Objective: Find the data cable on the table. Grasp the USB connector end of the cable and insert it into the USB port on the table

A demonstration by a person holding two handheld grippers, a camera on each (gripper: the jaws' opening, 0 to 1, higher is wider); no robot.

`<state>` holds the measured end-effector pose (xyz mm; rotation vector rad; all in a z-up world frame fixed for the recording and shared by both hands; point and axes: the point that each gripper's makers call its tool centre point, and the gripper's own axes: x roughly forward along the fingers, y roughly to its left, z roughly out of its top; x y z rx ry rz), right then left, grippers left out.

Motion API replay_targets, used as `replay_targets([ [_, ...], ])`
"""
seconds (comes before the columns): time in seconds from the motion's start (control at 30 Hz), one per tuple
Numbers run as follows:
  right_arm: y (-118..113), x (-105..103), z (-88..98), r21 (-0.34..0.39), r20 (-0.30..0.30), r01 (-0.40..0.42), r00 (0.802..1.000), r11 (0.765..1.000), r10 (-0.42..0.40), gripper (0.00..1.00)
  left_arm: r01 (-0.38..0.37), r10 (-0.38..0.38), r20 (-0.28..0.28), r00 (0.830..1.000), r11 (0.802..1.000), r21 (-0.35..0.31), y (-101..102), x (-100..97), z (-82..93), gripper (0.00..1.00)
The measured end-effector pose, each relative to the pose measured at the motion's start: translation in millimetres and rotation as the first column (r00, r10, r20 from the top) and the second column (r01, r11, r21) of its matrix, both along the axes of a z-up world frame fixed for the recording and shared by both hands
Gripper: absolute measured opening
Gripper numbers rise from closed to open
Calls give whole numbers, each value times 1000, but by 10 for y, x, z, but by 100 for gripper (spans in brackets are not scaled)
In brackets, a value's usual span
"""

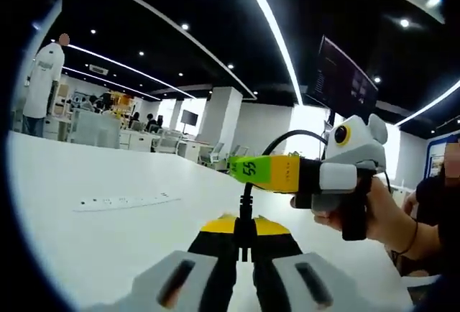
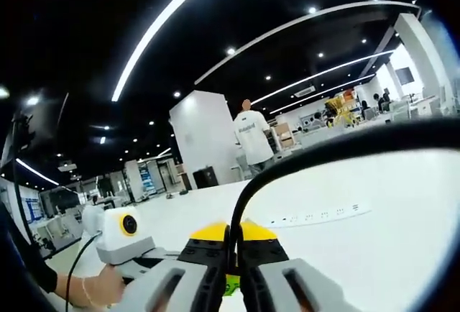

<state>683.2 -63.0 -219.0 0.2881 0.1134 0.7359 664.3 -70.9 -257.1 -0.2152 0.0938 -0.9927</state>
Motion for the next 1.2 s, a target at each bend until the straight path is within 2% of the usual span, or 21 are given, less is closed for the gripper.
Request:
replay_targets([
  [0.3, -39, 50, -38, -10, -27, 17, 999, 1000, -18, 5, 3, -3, 1, 1000, 1000, -13, -49, 49, -27, 7],
  [0.47, -25, 84, -40, -13, -34, 20, 999, 1000, -21, 5, -21, 20, 14, 1000, 1000, 6, -20, 83, -37, 7],
  [0.73, 0, 116, -30, -27, -32, 28, 999, 999, -29, 4, -52, 52, 14, 999, 999, 0, 10, 144, -41, 9],
  [0.83, -64, 206, 21, -32, -21, 61, 998, 998, -61, 4, -91, 89, 35, 995, 995, 37, 55, 229, -55, 14],
  [0.9, -122, 256, 46, -27, -17, 79, 997, 997, -79, 4, -116, 114, 38, 993, 992, 43, 100, 280, -61, 22],
  [1.0, -175, 325, 64, -25, -14, 97, 995, 995, -97, 4, -155, 149, 66, 987, 985, 82, 183, 353, -89, 25],
  [1.1, -217, 420, 91, -35, -10, 115, 993, 993, -115, 4, -201, 184, 112, 977, 966, 163, 273, 423, -128, 29],
  [1.2, -254, 488, 106, -54, 5, 135, 991, 989, -135, 4, -231, 206, 135, 969, 951, 205, 330, 464, -144, 35],
])
